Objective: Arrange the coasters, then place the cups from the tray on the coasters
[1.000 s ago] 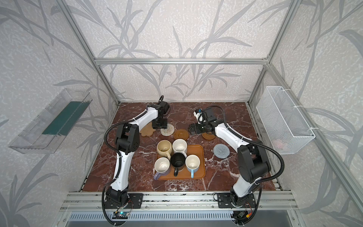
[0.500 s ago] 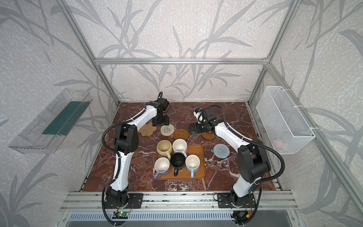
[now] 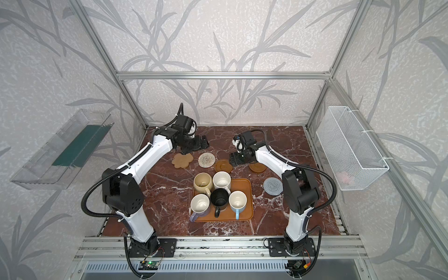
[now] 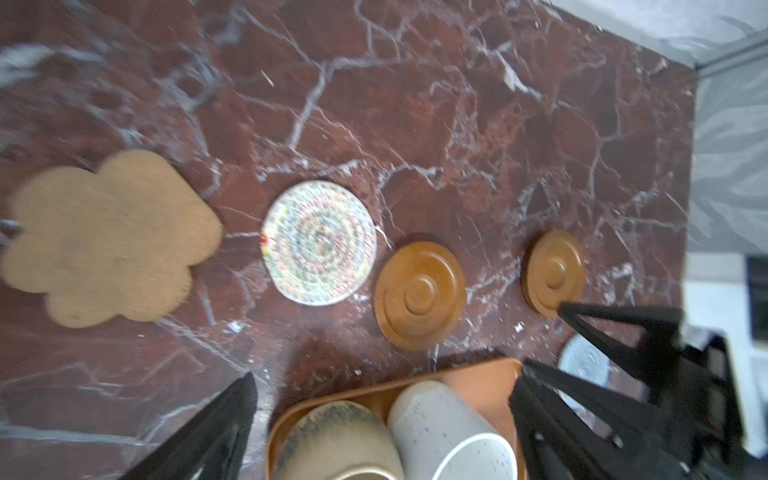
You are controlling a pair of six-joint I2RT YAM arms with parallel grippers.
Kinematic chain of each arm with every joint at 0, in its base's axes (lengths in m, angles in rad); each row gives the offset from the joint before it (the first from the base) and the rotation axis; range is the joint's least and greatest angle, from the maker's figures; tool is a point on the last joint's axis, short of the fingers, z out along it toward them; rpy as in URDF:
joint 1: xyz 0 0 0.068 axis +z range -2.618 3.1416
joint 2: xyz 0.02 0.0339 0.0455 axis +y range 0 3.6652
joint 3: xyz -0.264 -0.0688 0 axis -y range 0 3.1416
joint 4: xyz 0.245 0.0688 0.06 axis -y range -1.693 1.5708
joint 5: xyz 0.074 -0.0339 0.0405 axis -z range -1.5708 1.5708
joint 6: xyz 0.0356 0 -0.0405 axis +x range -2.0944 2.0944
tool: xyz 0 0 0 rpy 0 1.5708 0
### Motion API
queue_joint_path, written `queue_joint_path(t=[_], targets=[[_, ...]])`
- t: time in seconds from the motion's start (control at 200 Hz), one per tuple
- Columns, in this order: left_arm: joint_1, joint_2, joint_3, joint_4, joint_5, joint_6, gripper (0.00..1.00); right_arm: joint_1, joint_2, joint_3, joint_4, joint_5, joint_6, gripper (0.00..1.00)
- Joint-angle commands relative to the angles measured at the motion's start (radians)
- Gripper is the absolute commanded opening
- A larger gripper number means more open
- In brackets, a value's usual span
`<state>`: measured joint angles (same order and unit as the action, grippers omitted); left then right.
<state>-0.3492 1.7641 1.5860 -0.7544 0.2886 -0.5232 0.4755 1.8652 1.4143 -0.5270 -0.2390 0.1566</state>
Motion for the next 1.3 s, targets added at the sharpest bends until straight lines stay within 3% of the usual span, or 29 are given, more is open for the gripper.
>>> queue_joint_path(t=[0.0,0.565,0.73,0.87,1.295], targets=[[0.003,-0.071,-0.125,0.178,0.152,-0.062,0.97,0.011,0.048,0.052,-0.066,0.030,-0.020,0.76],[0.003,-0.253,-0.377,0.229,0.014,-0.107,0.99,0.060,0.334,0.324,-0.225,0.127,-0.111,0.64],[0.004,-0.259,-0.371,0.224,-0.010,-0.103,1.00,0.061,0.373,0.352,-0.254,0.138,-0.114,0.58],[0.004,-0.259,-0.372,0.236,-0.030,-0.110,0.99,0.060,0.406,0.368,-0.266,0.215,-0.129,0.51],[0.004,-0.238,-0.382,0.265,-0.016,-0.130,0.99,0.032,0.520,0.544,-0.342,0.288,-0.111,0.42]])
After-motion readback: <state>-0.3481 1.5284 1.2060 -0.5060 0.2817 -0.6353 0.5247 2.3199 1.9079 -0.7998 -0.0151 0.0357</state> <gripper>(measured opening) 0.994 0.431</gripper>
